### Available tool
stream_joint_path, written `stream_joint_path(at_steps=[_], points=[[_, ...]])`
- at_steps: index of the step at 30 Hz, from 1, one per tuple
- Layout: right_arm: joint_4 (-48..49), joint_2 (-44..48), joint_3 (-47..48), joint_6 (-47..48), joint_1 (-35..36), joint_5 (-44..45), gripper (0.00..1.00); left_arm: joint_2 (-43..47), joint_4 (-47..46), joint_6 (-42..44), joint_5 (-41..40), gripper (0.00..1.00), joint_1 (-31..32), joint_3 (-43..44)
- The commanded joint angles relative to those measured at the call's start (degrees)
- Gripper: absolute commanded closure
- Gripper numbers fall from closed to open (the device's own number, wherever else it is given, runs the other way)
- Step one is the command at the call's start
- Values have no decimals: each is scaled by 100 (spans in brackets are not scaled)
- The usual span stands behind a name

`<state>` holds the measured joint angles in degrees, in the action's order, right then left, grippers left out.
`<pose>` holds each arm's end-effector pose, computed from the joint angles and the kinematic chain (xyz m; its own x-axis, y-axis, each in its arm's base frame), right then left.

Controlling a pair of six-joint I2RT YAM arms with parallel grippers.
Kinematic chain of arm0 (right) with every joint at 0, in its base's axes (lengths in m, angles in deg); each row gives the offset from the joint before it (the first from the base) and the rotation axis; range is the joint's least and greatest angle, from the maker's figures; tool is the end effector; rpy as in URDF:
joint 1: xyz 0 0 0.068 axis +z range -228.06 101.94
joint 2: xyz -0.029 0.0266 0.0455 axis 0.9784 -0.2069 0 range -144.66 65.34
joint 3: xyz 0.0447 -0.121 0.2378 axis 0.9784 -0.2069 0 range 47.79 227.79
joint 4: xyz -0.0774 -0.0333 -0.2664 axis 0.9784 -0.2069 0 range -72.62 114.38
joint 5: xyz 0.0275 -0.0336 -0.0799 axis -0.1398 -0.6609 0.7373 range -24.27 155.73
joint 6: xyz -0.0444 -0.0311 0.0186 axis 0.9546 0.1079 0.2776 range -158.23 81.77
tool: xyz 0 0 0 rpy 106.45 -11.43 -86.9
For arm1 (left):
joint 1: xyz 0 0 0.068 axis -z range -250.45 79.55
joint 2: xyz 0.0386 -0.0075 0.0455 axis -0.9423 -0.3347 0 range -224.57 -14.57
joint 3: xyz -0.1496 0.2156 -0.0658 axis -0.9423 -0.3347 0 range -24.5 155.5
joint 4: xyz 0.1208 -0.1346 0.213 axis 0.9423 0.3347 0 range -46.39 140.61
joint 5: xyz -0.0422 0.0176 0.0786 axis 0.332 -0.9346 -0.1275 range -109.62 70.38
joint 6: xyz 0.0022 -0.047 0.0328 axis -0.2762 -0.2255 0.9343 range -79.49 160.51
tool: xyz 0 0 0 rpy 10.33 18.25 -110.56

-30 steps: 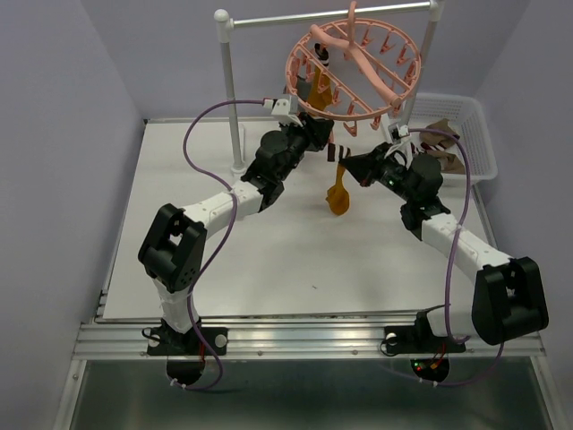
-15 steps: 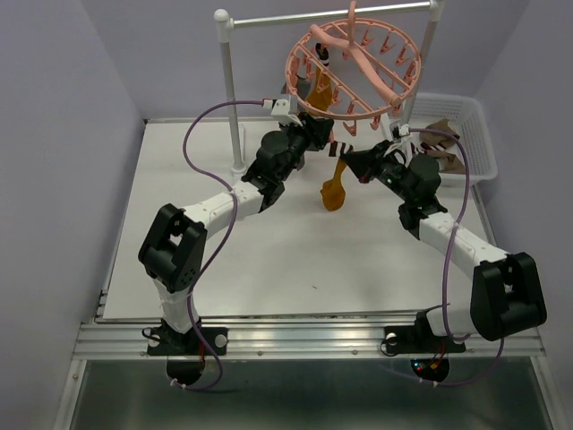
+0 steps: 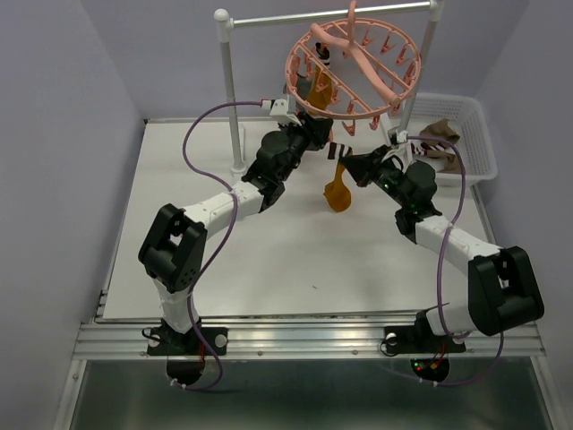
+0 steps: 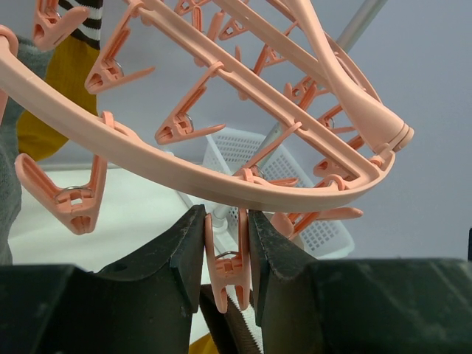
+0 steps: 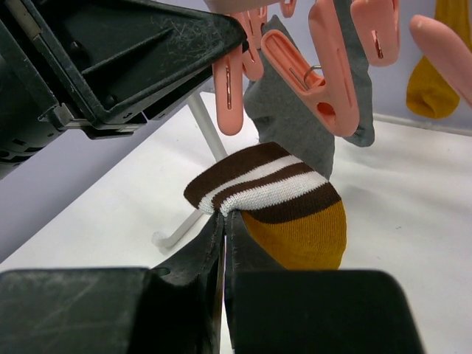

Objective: Clip the socks to the hanger
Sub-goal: Clamp the sock onto the hanger.

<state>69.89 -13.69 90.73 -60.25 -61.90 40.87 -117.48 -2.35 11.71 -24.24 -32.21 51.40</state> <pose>0.3105 0.1079 0.2815 -0.0983 0.3257 -0.9403 -0.6624 0.6838 0.3061 0.3549 -0.2756 0.3392 -0.0448 -0.5760 -0.8162 0.6109 0.6307 -0.4786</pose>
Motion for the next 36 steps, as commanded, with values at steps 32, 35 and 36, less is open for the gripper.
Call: stream_joint_path(at_steps=[32, 35, 36], points=[[1398, -447, 162, 198, 265, 122, 97, 421, -520, -311, -346, 100, -9, 215], [1503, -482, 171, 172, 265, 113, 96, 413, -511, -293, -303, 100, -1, 224], [1556, -482, 162, 154, 265, 104, 96, 412, -520, -293, -302, 100, -9, 215]])
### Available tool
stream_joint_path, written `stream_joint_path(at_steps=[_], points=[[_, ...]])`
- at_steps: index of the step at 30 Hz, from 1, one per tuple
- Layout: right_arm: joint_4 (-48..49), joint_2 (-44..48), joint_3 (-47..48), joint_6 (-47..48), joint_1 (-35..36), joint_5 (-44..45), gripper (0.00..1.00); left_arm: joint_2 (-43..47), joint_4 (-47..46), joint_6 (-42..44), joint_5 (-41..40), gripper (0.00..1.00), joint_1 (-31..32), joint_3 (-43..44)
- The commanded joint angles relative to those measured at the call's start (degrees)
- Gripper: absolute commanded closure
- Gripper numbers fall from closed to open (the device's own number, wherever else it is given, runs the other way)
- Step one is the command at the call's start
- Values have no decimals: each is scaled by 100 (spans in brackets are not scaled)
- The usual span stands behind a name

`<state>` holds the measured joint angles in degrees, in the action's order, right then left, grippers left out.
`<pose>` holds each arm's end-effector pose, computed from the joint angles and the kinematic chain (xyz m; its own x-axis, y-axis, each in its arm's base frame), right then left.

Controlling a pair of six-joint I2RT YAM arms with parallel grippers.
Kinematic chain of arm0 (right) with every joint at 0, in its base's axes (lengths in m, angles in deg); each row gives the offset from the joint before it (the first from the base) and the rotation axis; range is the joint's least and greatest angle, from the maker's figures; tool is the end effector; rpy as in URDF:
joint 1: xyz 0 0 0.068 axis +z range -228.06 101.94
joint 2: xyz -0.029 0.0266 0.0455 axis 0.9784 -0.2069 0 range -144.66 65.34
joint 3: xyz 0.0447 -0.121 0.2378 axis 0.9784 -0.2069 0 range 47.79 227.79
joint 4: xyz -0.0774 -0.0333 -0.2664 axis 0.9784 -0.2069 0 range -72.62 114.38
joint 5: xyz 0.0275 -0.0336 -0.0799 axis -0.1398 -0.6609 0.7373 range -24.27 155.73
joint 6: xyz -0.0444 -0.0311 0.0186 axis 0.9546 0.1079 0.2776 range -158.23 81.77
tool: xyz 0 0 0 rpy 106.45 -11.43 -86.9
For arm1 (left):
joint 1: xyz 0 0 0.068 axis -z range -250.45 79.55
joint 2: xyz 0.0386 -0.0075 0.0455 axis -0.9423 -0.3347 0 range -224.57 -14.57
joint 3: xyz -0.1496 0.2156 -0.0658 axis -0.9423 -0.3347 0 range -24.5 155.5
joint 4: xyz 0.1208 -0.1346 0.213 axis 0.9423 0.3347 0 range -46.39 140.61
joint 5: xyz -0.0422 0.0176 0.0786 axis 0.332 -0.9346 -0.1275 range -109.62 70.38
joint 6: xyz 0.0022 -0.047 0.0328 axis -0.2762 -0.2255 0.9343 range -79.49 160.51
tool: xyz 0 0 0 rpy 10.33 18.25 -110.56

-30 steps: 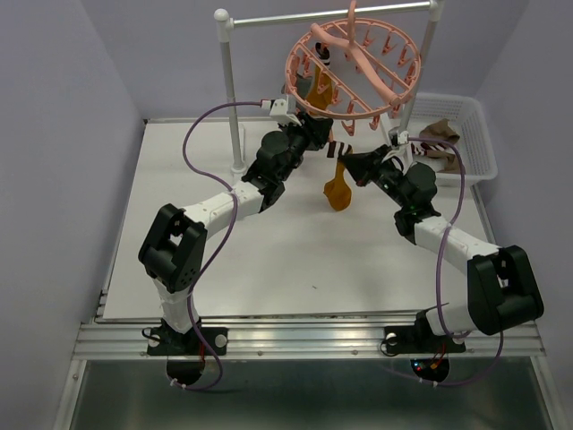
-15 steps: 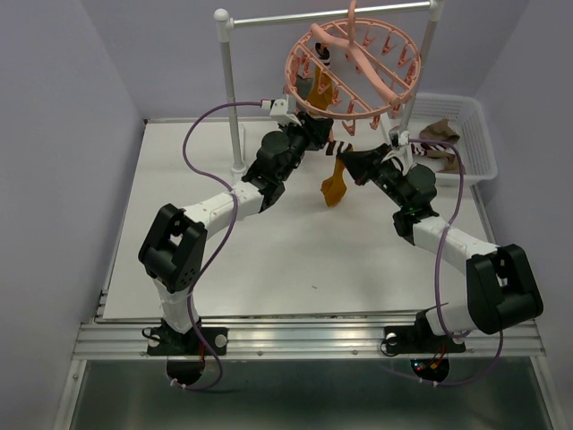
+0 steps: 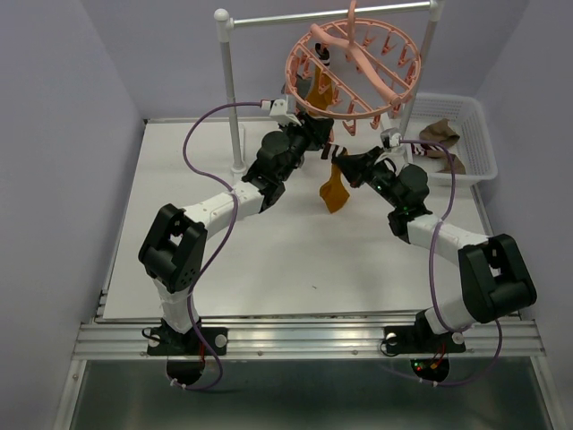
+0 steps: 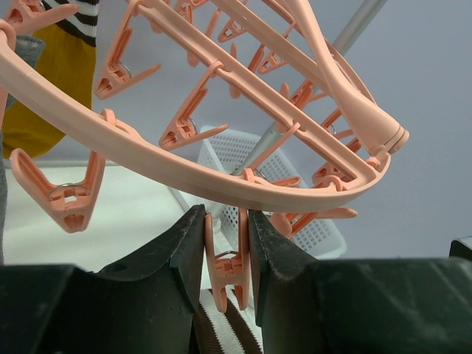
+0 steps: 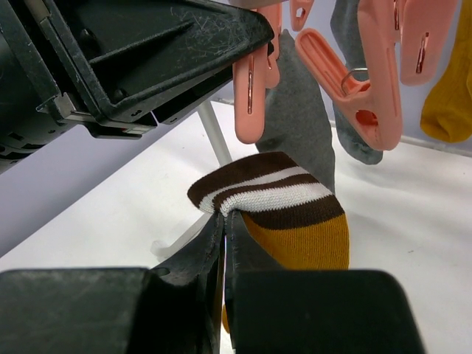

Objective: Clip the socks to the hanger
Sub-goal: Clamp the sock onto the hanger.

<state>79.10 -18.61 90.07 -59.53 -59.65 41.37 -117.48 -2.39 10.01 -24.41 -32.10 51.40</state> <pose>0.3151 0.1226 0.2681 -0.0434 0.3344 -0.9414 -0.7011 0.6611 0.2671 0.3545 -0.2761 0.3393 -0.0624 -0.5955 -0.8009 0.6087 0.6132 -0.5034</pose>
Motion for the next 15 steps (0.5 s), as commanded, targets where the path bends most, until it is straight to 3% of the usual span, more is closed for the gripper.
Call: stream_joint_path(at_steps=[1, 15], points=[[671, 18, 228, 73, 39, 63, 96, 404, -507, -114, -285, 100, -20, 215], [1013, 396, -246, 144, 92, 555, 97, 474, -410, -228, -575, 100, -20, 224]])
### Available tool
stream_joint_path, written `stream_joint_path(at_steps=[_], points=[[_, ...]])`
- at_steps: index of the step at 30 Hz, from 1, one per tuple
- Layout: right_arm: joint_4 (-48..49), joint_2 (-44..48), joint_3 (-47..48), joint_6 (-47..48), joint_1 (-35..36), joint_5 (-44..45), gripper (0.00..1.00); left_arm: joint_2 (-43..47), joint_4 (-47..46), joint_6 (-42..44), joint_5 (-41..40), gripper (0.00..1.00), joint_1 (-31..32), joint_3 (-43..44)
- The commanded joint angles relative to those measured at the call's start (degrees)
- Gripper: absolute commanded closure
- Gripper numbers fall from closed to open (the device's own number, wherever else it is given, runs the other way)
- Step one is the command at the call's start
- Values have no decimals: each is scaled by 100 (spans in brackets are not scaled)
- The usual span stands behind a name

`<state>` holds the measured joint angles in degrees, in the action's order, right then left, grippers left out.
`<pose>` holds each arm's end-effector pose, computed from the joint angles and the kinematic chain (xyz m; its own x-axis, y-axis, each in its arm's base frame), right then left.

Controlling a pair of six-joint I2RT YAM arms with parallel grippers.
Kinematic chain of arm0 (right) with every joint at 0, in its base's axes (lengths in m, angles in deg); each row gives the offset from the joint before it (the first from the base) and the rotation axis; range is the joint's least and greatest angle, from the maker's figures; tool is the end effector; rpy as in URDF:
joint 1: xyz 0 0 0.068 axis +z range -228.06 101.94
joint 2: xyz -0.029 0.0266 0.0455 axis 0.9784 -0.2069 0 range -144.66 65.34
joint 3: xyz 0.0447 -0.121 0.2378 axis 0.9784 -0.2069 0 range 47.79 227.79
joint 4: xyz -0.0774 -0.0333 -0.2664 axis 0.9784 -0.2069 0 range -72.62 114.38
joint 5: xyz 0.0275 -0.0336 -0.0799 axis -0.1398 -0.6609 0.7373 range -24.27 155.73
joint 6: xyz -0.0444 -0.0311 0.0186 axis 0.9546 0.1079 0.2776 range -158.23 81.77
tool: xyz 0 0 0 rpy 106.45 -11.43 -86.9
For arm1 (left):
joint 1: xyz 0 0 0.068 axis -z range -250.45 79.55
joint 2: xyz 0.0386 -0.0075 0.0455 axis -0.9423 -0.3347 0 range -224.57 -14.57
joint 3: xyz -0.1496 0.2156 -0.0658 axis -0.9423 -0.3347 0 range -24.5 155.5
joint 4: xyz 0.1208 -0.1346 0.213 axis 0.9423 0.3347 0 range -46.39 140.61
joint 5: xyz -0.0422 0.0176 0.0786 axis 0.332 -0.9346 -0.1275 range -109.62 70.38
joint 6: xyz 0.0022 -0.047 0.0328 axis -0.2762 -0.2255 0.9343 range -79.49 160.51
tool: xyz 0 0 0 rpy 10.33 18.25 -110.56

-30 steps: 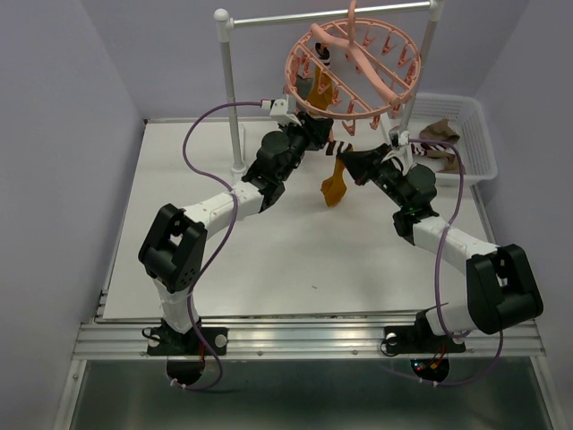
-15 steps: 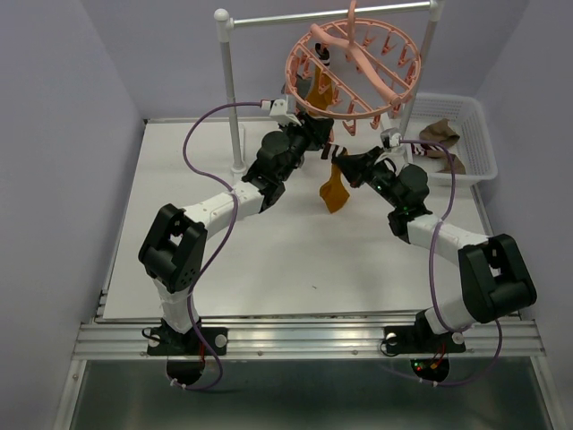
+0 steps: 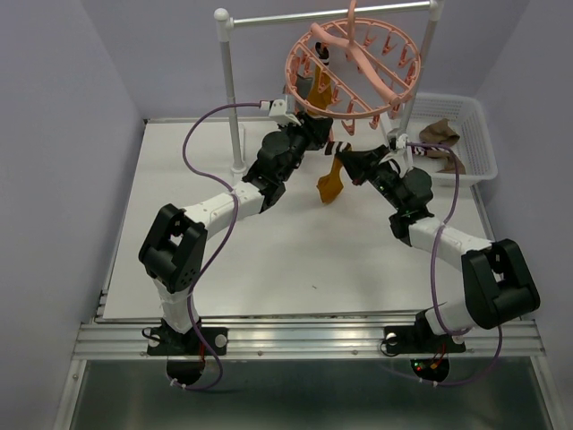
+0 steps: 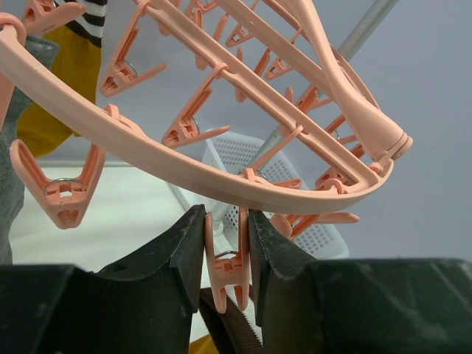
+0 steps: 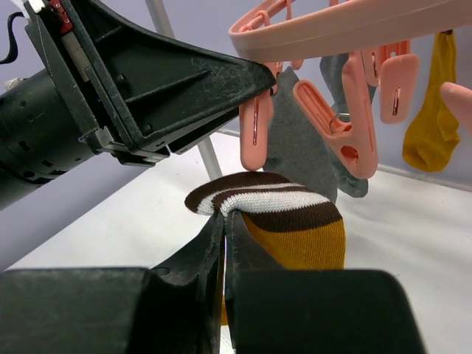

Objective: Clip the socks to the hanger
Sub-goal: Clamp the sock onto the hanger.

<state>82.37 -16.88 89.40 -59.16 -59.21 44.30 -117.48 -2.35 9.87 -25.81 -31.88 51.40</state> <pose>0.3082 0.1210 0.2798 0.0387 0.3646 -0.9303 -0.6902 0.6830 0.2390 0.3540 -0.2767 0.3391 -0.0567 -0.6028 -0.7959 0.5939 0.6204 -0.5122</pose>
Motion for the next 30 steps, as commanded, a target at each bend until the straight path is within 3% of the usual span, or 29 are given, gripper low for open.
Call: stream_joint_path(at_steps=[1, 18, 30], points=[[739, 232, -205, 115, 48, 280, 97, 474, -414, -232, -452, 100, -42, 232], [1644, -119, -258, 300, 154, 429, 96, 483, -283, -680, -663, 100, -34, 347], [1618, -348, -135, 414, 259, 473, 96, 658, -186, -918, -602, 100, -42, 224]])
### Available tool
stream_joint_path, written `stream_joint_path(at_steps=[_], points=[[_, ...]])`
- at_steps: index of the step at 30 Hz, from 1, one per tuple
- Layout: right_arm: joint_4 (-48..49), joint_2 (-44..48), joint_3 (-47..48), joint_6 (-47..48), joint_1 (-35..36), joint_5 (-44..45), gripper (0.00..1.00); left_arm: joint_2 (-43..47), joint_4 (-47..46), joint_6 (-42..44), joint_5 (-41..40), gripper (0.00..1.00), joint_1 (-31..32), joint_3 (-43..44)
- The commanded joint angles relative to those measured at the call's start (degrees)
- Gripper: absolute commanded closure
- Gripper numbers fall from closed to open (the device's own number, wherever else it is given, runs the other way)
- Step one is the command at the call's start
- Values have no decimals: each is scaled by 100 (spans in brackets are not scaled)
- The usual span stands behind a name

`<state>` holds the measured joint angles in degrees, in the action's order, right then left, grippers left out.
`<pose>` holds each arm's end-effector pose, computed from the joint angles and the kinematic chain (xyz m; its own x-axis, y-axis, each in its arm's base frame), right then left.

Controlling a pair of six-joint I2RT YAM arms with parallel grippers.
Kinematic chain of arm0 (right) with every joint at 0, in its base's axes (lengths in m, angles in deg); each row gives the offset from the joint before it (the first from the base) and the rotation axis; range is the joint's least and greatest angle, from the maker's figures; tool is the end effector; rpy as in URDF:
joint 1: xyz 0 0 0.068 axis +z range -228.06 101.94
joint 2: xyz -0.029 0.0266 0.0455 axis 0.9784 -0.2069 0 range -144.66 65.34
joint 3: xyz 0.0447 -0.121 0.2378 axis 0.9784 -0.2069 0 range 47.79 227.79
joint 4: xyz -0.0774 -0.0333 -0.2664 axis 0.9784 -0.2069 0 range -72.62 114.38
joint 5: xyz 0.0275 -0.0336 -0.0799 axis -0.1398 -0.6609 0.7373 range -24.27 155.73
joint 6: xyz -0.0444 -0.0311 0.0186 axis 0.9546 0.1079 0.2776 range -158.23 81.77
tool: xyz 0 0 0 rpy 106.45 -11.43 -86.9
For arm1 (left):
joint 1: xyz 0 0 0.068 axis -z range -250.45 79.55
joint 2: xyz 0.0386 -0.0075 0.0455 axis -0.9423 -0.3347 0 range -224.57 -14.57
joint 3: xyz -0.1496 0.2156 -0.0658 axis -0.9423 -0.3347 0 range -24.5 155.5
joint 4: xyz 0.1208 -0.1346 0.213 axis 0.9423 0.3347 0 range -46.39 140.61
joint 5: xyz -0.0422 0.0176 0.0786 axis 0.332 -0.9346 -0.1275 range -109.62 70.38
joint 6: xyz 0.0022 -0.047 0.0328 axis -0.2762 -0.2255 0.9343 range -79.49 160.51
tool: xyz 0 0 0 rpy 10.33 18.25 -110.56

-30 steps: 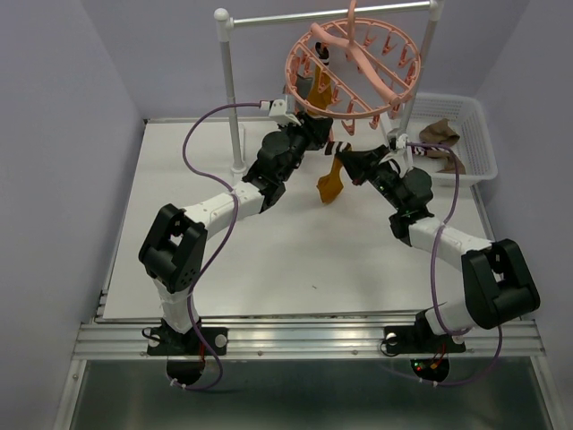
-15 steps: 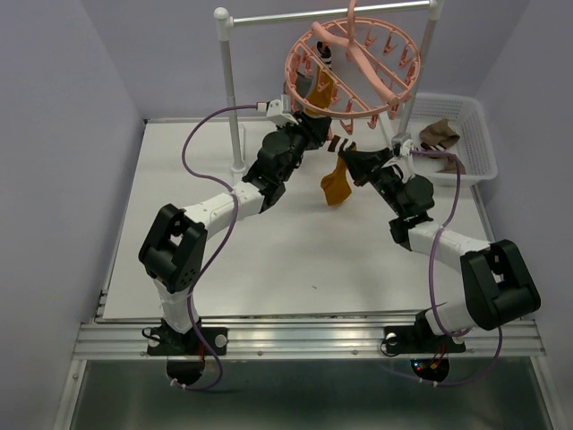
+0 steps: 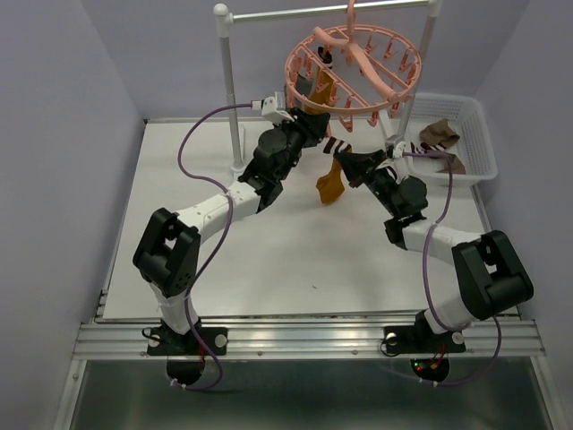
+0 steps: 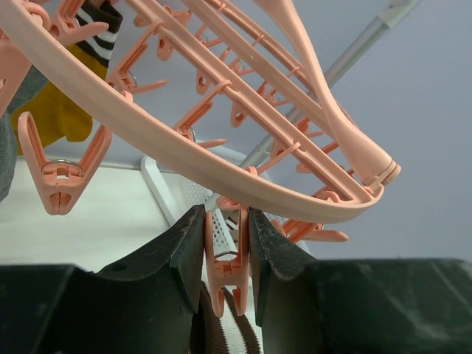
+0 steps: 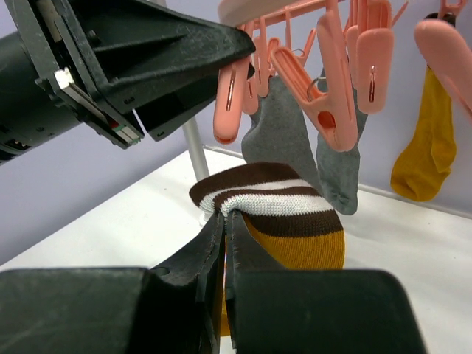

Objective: Clip the socks to the hanger
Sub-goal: Clamp the sock onto the hanger.

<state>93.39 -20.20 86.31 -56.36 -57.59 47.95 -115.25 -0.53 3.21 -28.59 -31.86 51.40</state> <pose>0.3029 0.1264 0.2643 0.1472 0.3713 -0.9168 -0.6778 0.7129 0.1799 0.3488 -0.2702 0.3522 -0.0975 -0.6880 -0.7192 0.5555 0.5620 -0.6129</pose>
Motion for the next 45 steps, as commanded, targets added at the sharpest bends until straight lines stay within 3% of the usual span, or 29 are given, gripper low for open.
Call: stream_joint_path(at_steps=[1, 25, 45], points=[[534, -42, 182, 134, 98, 126, 96, 462, -367, -260, -298, 100, -44, 215], [842, 309, -12, 213, 317, 266, 95, 435, -130, -85, -465, 100, -44, 268], [1053, -183, 384, 336, 317, 293, 95, 427, -77, -173, -228, 100, -44, 347]])
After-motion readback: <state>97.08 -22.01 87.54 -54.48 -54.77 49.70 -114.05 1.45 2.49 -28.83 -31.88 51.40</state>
